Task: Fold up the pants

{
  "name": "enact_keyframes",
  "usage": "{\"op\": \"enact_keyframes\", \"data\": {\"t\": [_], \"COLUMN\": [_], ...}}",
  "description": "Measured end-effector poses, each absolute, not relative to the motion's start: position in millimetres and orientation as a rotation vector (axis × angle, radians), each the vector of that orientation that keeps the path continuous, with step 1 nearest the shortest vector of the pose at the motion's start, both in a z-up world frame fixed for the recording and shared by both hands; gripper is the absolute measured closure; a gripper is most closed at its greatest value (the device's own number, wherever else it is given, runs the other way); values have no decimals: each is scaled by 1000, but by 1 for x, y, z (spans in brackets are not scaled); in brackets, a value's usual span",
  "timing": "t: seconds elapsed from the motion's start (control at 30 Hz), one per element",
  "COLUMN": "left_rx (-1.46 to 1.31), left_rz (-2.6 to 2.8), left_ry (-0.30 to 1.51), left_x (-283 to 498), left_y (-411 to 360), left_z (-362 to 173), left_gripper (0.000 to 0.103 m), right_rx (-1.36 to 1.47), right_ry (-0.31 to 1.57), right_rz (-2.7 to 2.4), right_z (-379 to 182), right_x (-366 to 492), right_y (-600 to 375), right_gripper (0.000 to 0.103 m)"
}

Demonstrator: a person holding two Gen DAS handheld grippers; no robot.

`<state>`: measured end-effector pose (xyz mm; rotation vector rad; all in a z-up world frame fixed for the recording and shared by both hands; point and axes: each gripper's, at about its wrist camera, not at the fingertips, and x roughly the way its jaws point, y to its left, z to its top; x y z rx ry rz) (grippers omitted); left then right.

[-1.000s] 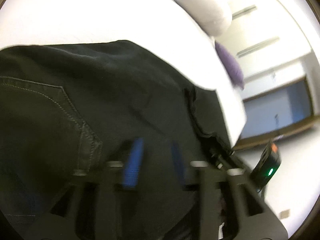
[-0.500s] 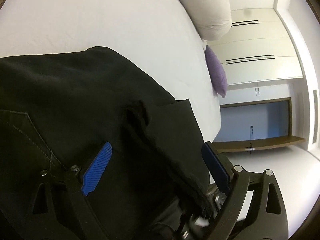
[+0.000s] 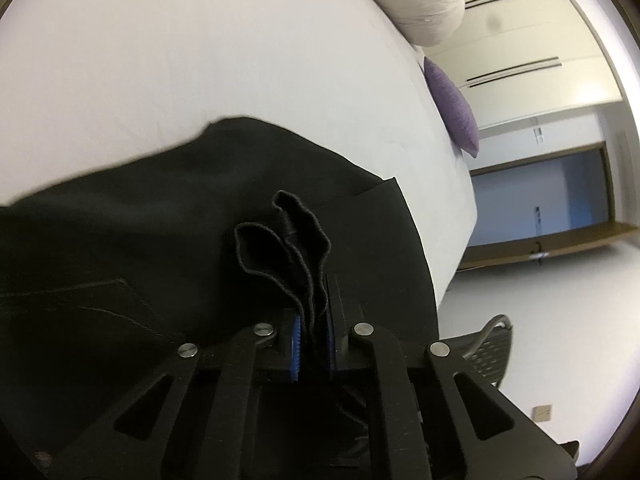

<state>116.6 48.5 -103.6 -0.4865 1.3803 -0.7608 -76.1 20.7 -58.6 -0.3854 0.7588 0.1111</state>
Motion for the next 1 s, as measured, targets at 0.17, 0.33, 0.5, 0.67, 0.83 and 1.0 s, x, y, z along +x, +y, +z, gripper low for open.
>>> {"op": "enact_keyframes", "data": {"t": [0.17,0.33,0.5,0.67,0.83,1.0], "left_rx": [-429,-422,-425,-286,-236,-66], "left_rz": [-717,-689,-675,-535,-441,-577], "left_ry": [1386,1392,1392,1341,1228,1147], "left_x": [115,113,109,98,90,55], "left_y": [62,74,87,108,127,63], "left_z": [-111,-133,-139,-116,-84,-64], "left_gripper": [95,95,90,88,88,88], "right_rx": [-404,-383,-269,4,399,699], "right_ry": [807,873,909,982,1014,1036], "right_rz": [151,178,180,332,471,523], "right_z": [-80,-109,-106,-79,-53,-67], "right_x": [-69,-62,-58,-72,-73,-16], "right_y": [29,30,11,-42,-141,-255], "right_gripper": [93,88,74,27,54,74]}}
